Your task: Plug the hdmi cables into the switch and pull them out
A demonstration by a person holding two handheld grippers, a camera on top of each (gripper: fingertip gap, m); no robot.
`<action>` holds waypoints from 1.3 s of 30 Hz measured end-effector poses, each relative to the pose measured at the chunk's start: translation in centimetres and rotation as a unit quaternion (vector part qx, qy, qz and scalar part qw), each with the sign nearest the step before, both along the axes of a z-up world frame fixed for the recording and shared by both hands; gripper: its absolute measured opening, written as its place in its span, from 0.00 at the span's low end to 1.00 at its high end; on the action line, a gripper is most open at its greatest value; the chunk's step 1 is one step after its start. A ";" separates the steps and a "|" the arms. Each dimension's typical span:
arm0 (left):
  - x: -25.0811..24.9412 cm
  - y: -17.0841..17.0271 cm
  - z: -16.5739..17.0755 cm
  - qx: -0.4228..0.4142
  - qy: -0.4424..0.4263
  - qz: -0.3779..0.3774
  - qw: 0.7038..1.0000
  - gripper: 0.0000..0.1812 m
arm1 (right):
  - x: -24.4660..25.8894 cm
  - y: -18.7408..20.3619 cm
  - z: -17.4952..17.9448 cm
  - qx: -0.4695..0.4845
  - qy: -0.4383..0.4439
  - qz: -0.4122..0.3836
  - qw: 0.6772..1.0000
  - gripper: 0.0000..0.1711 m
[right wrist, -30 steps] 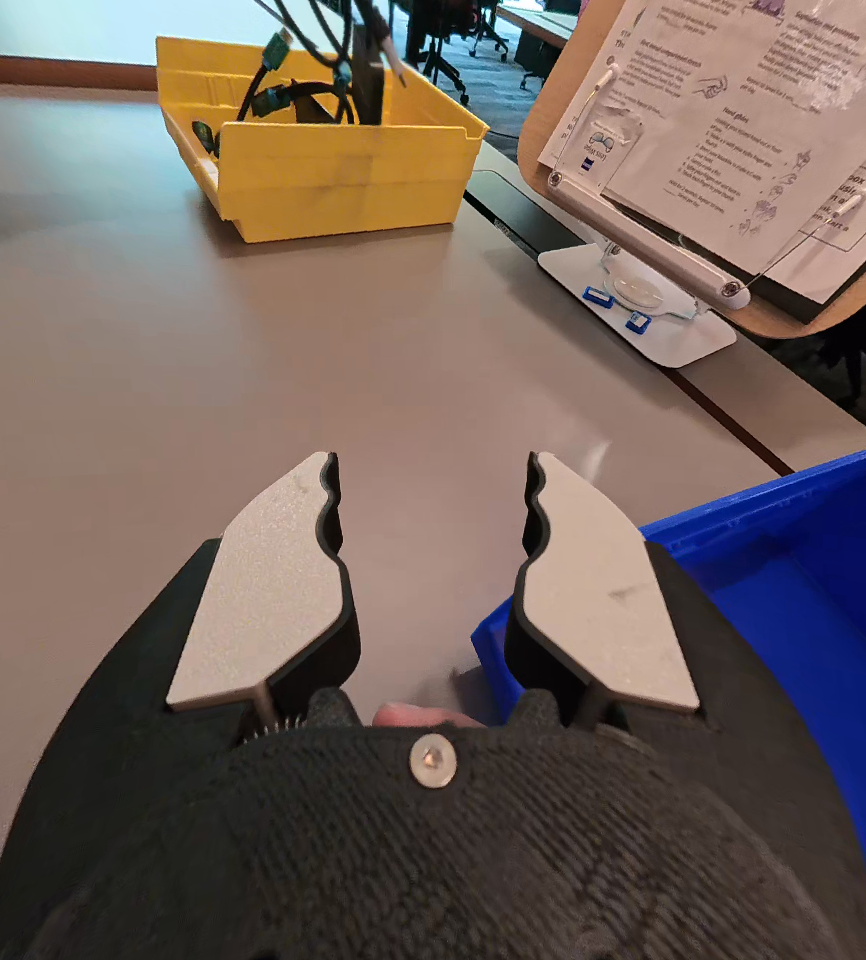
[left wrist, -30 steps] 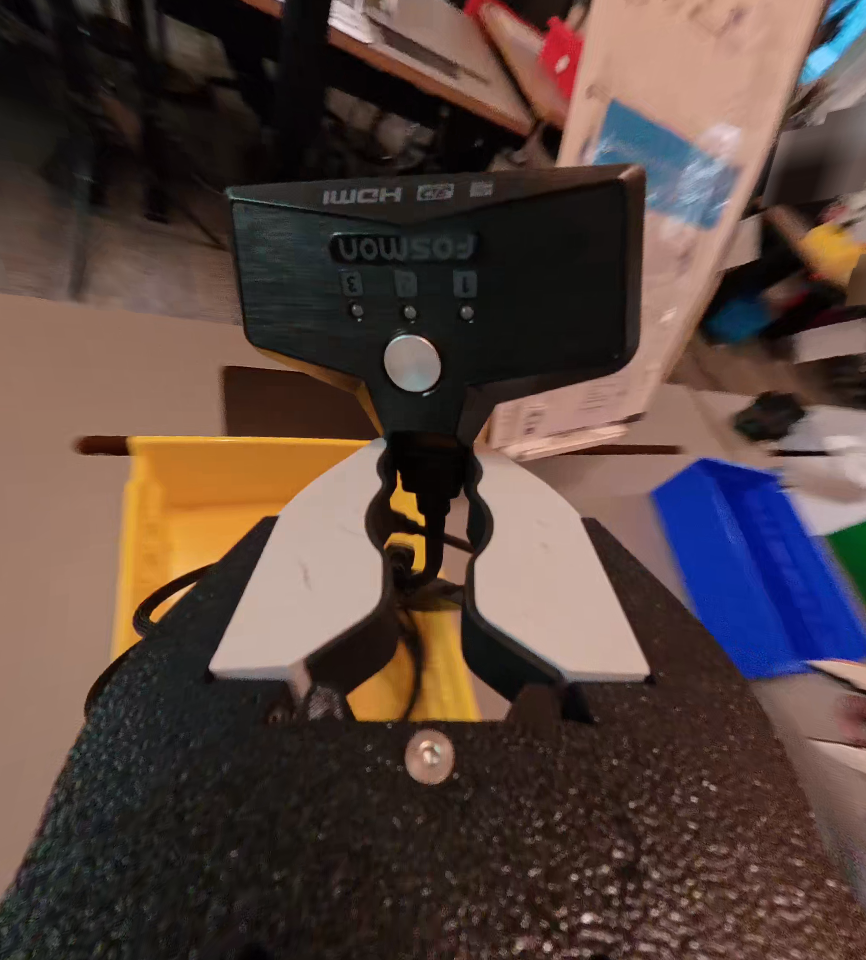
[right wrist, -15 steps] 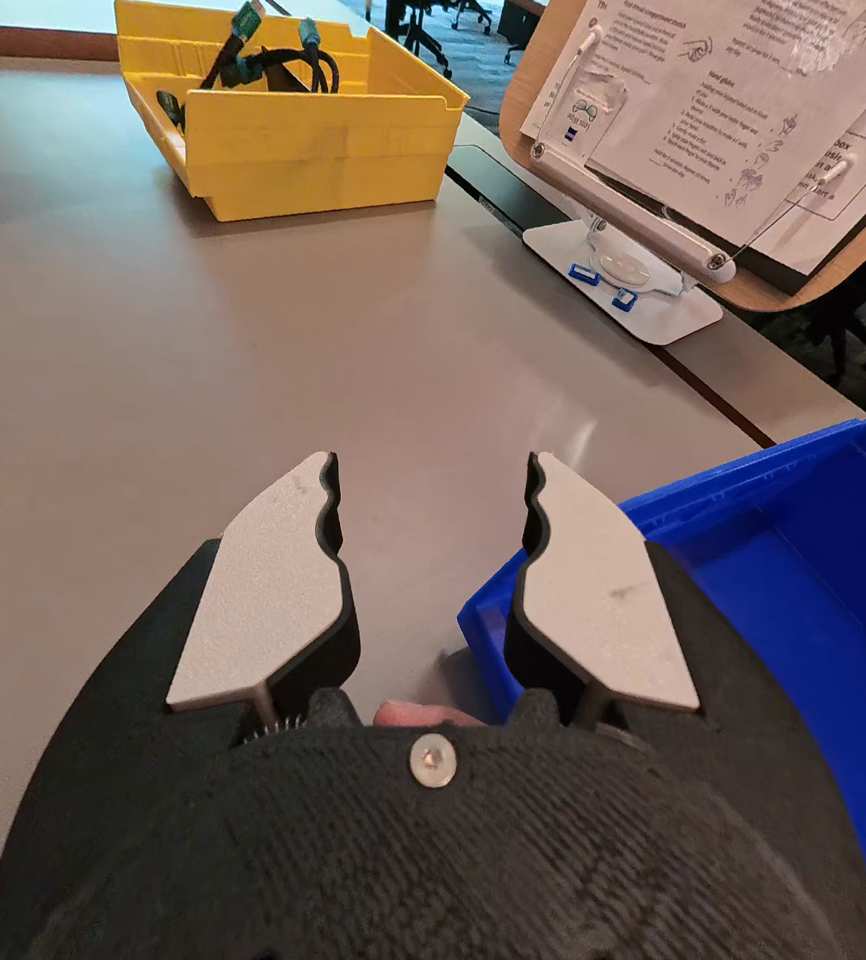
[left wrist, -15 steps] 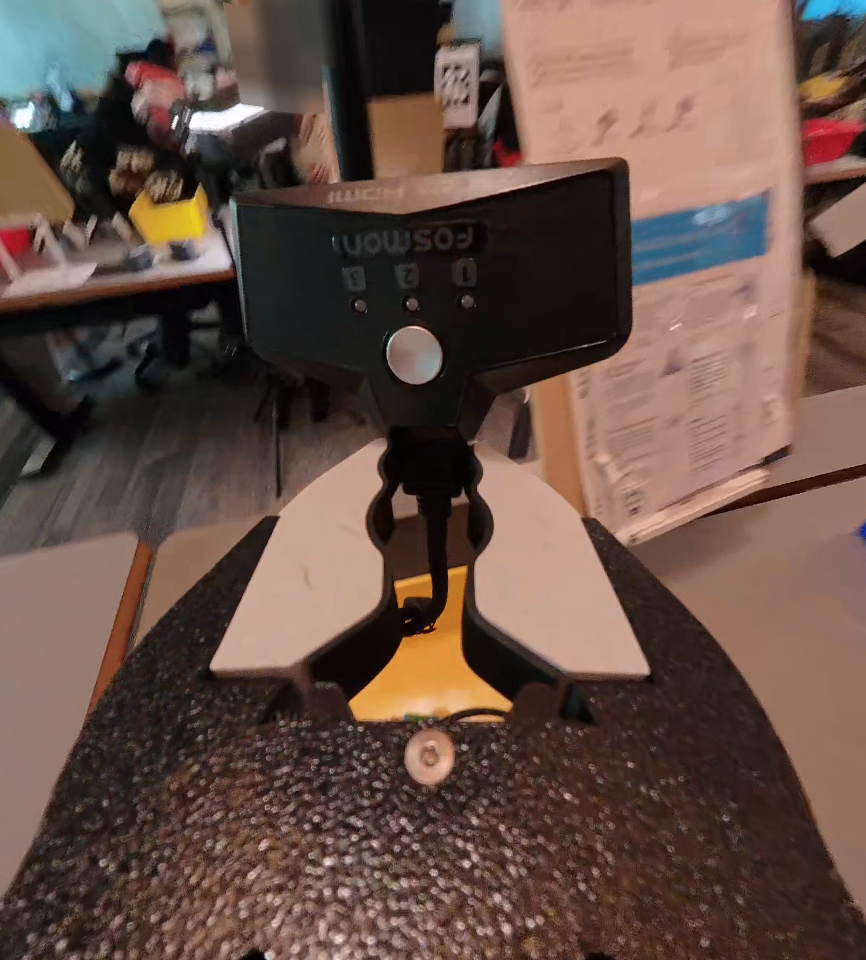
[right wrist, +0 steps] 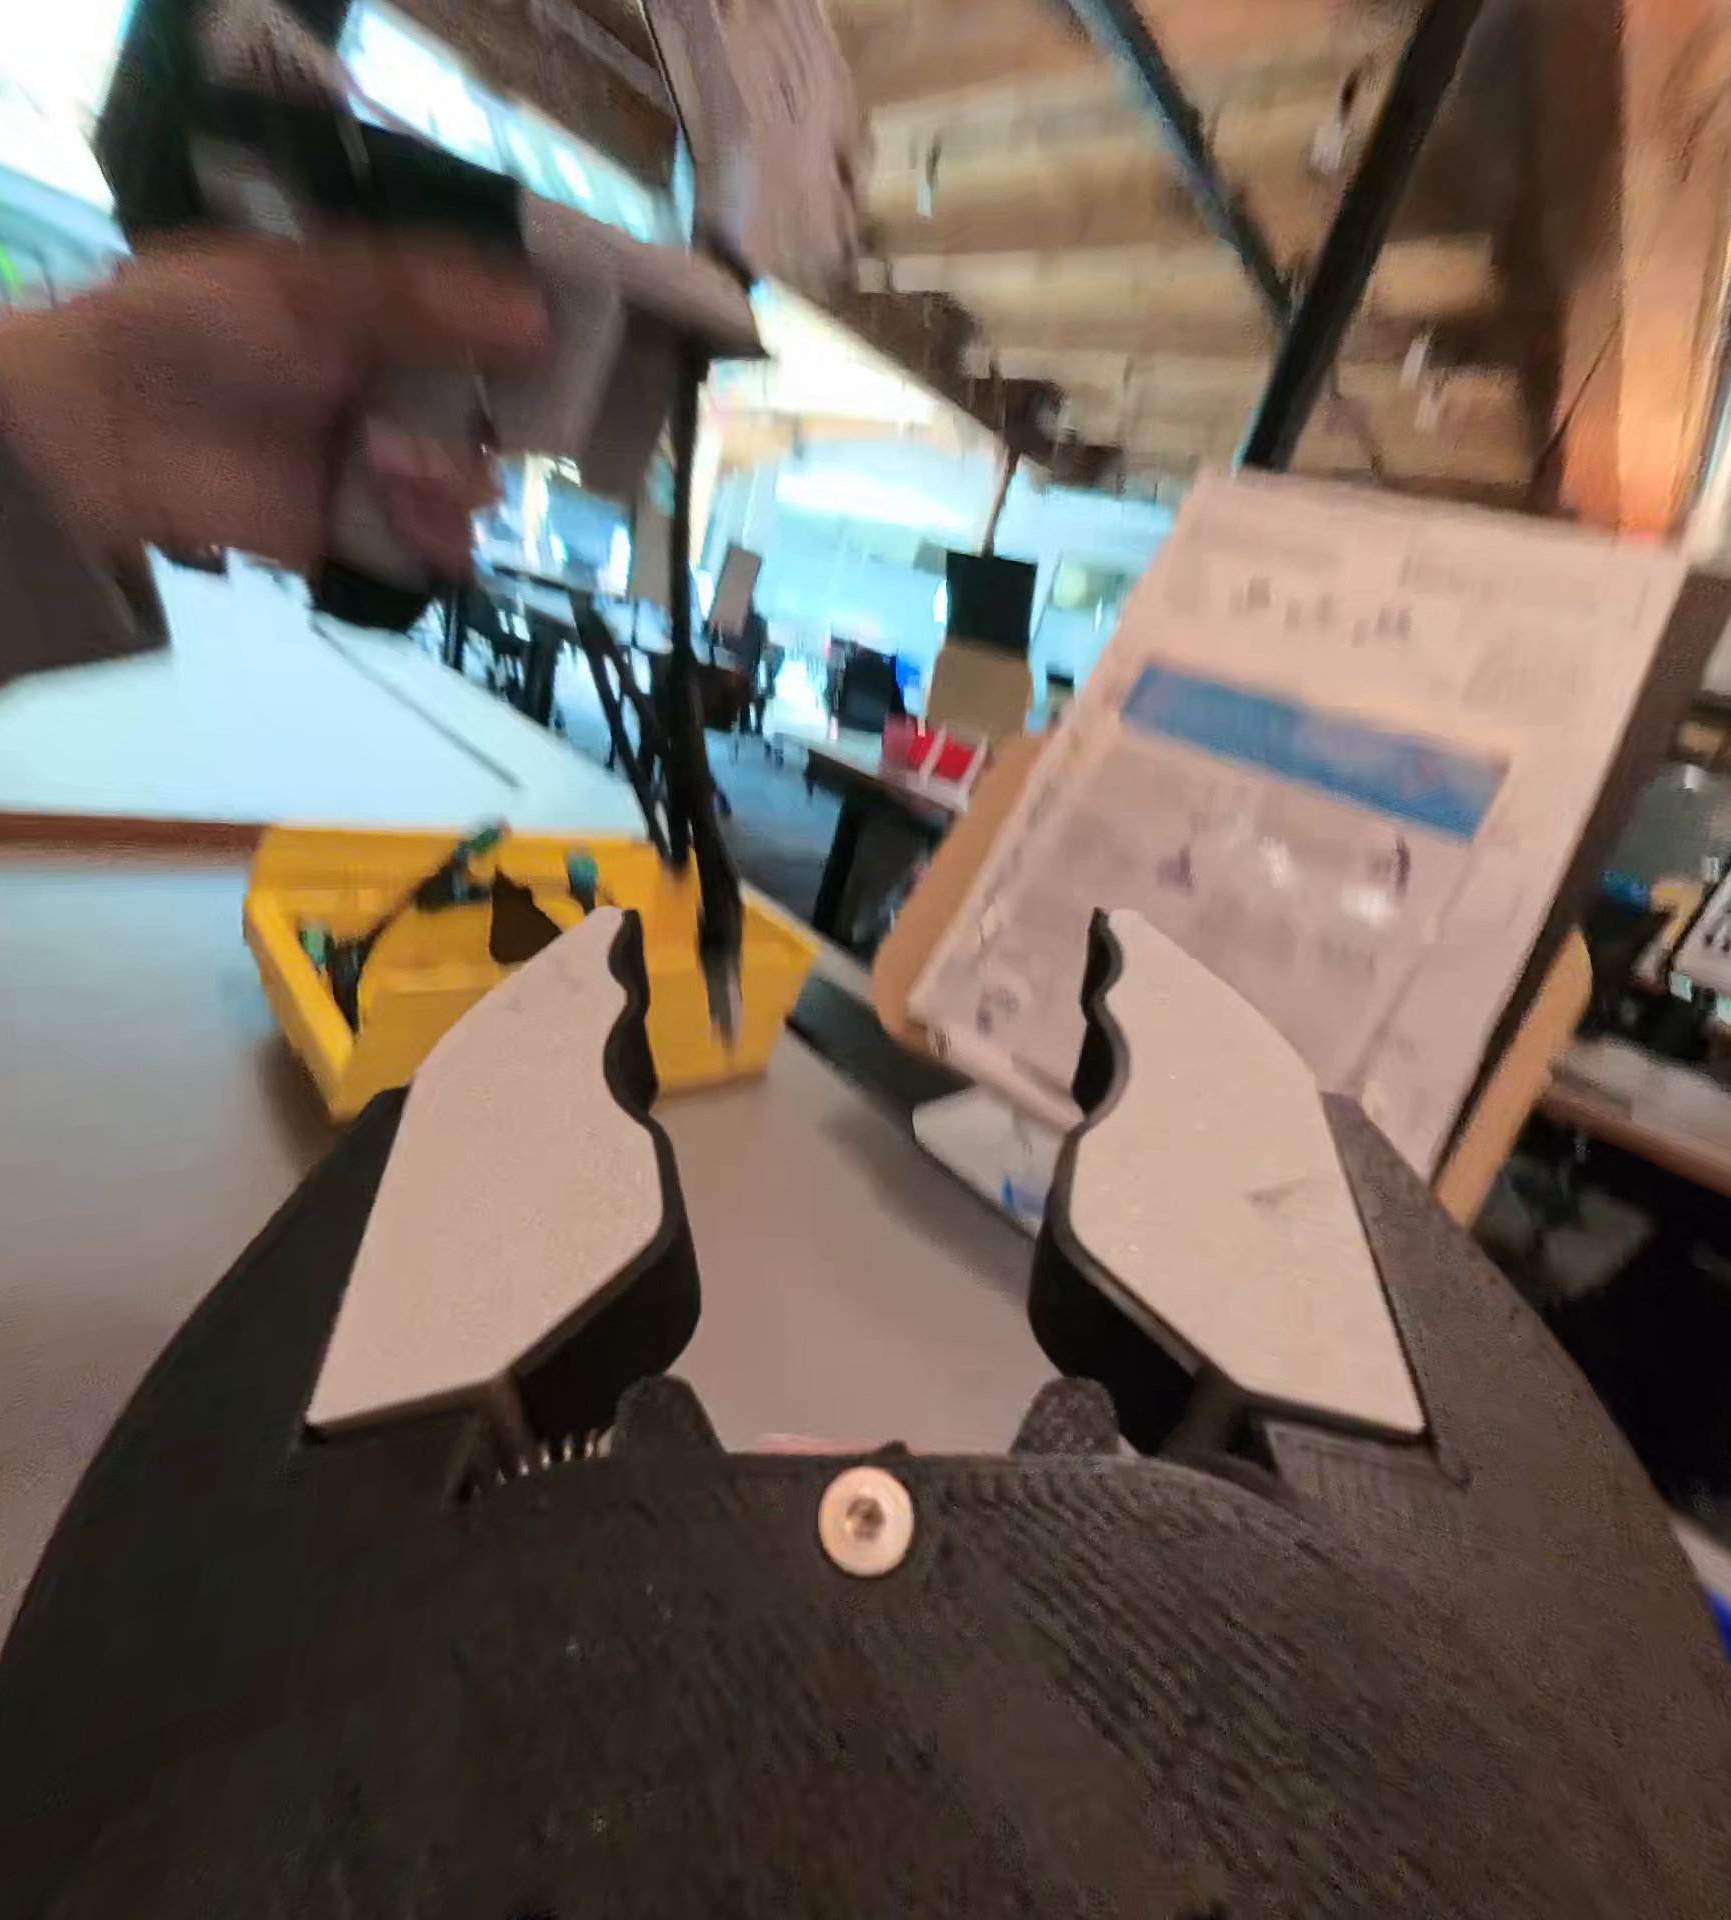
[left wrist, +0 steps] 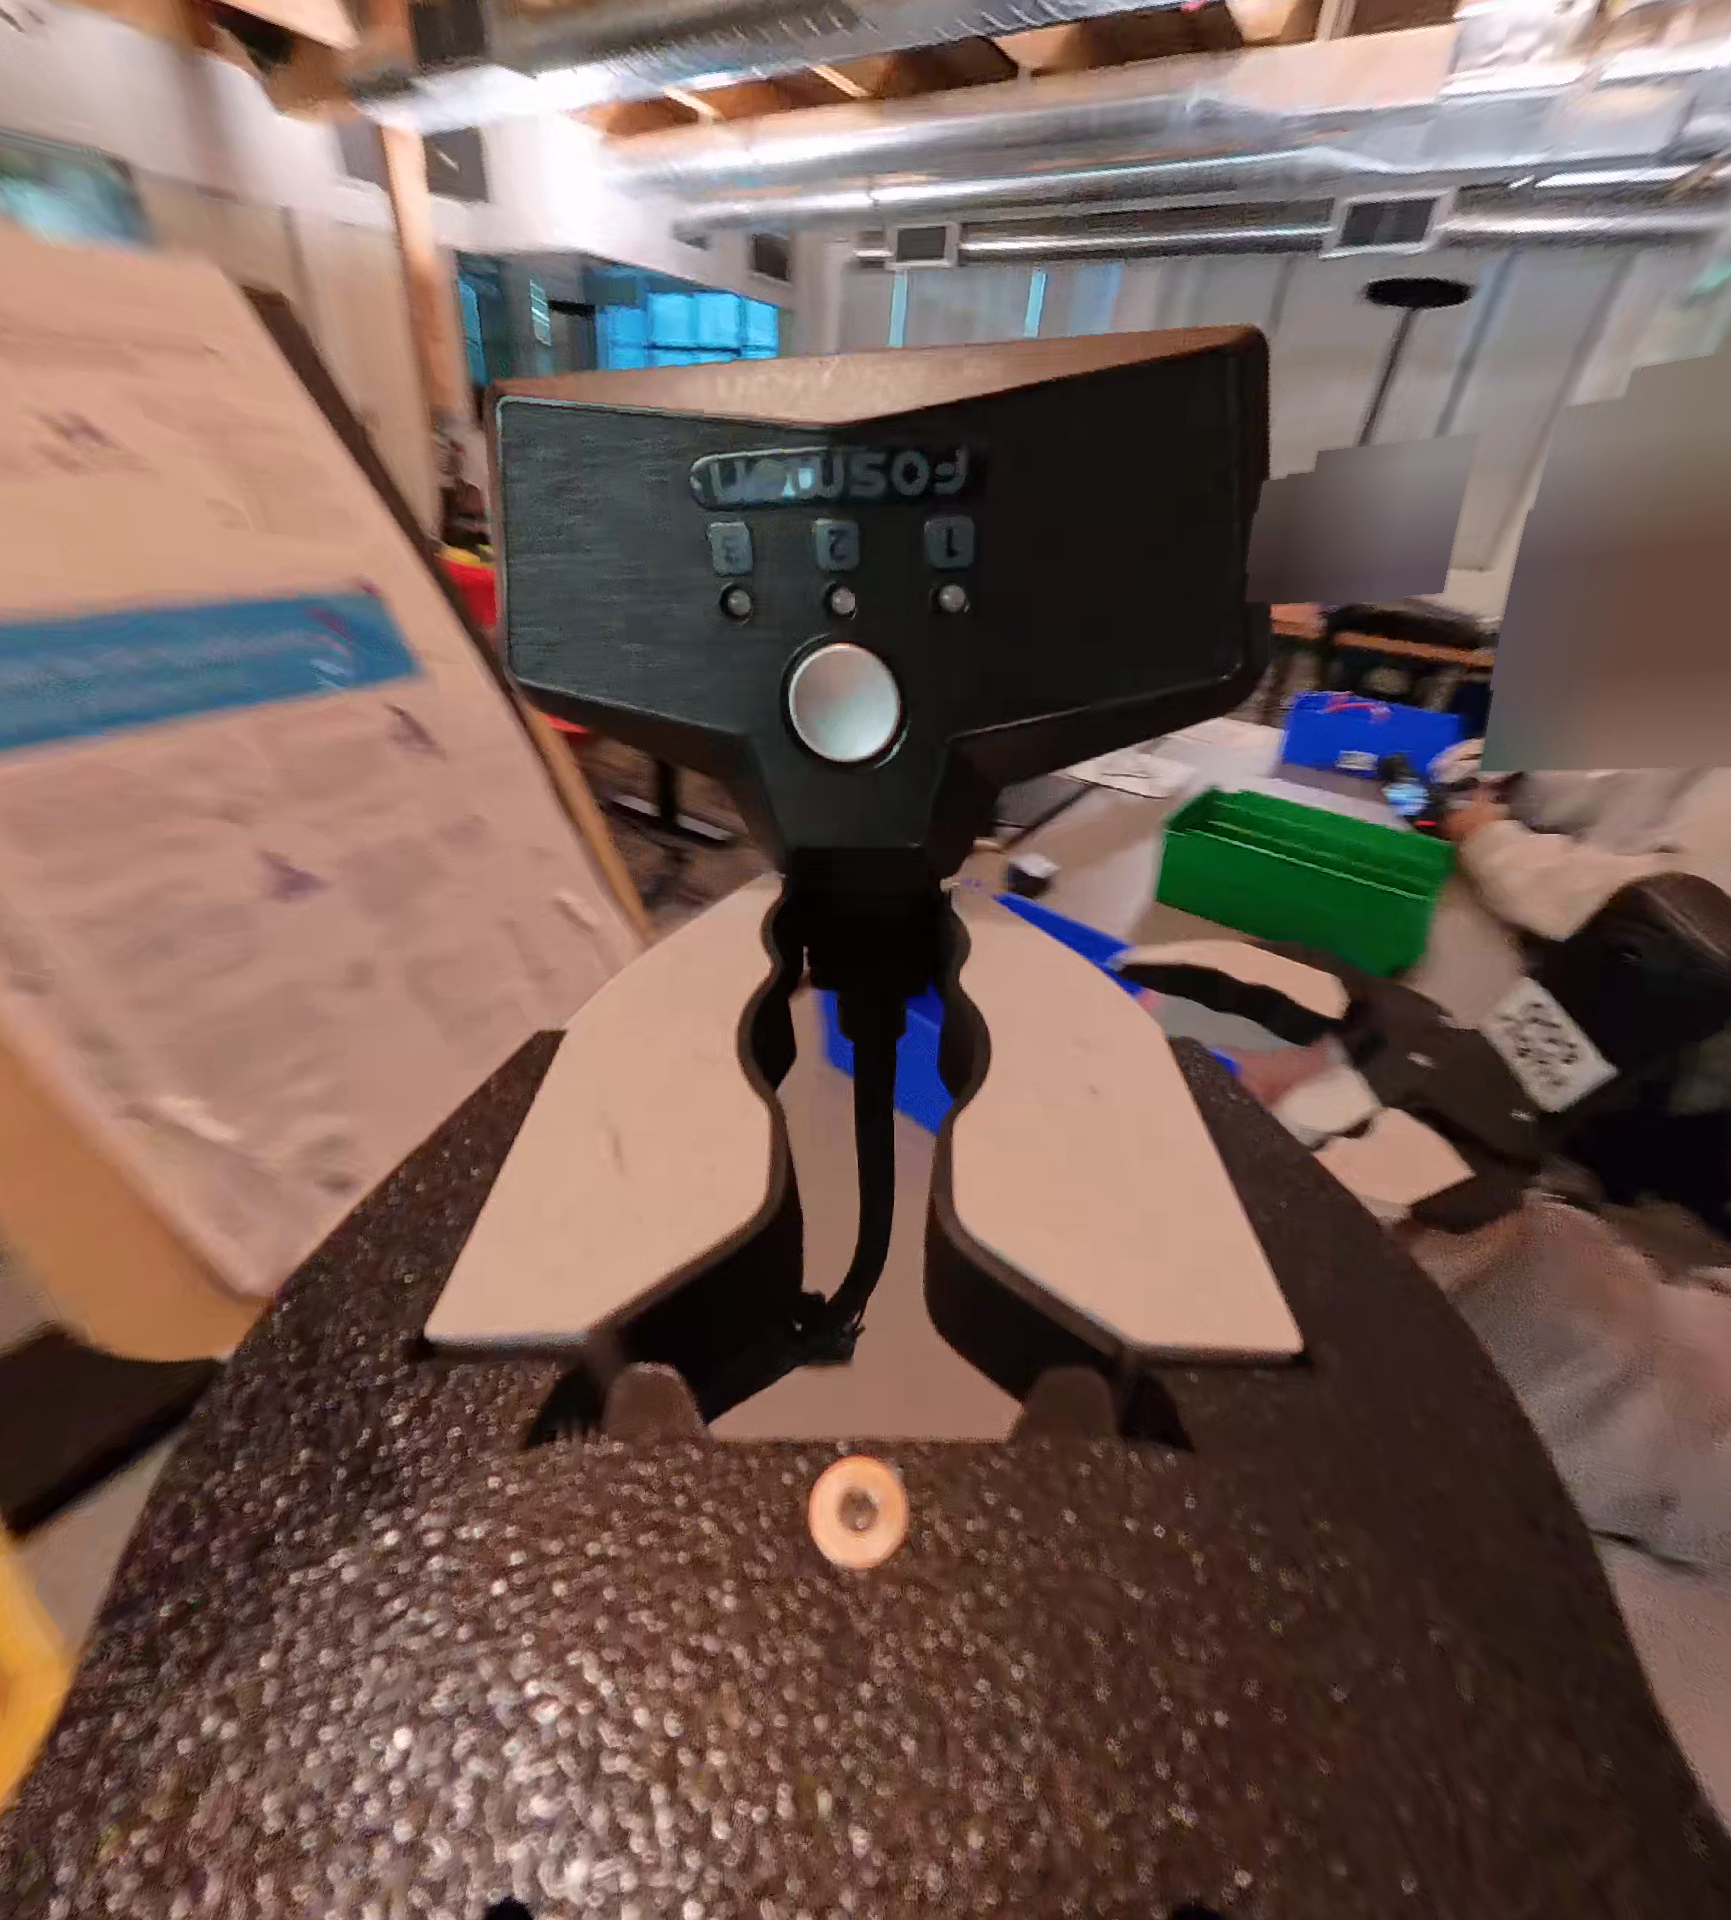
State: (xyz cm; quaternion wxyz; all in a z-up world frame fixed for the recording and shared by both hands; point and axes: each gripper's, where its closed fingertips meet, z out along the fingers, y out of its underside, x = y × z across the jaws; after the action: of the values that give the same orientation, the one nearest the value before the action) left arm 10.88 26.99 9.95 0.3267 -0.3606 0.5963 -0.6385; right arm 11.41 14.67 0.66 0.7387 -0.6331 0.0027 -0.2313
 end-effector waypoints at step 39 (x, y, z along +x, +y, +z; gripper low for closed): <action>-6.2 -3.5 -13.7 0.195 -0.031 -0.159 0.967 0.31 | -3.8 3.8 -4.6 -0.137 -0.205 0.149 0.958 0.02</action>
State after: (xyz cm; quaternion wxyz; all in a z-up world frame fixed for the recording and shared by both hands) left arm 4.73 23.52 -3.76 0.3035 -0.1701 0.7486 -0.5643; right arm 7.65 18.45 -3.95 0.6559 -0.6603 -0.2748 -0.2417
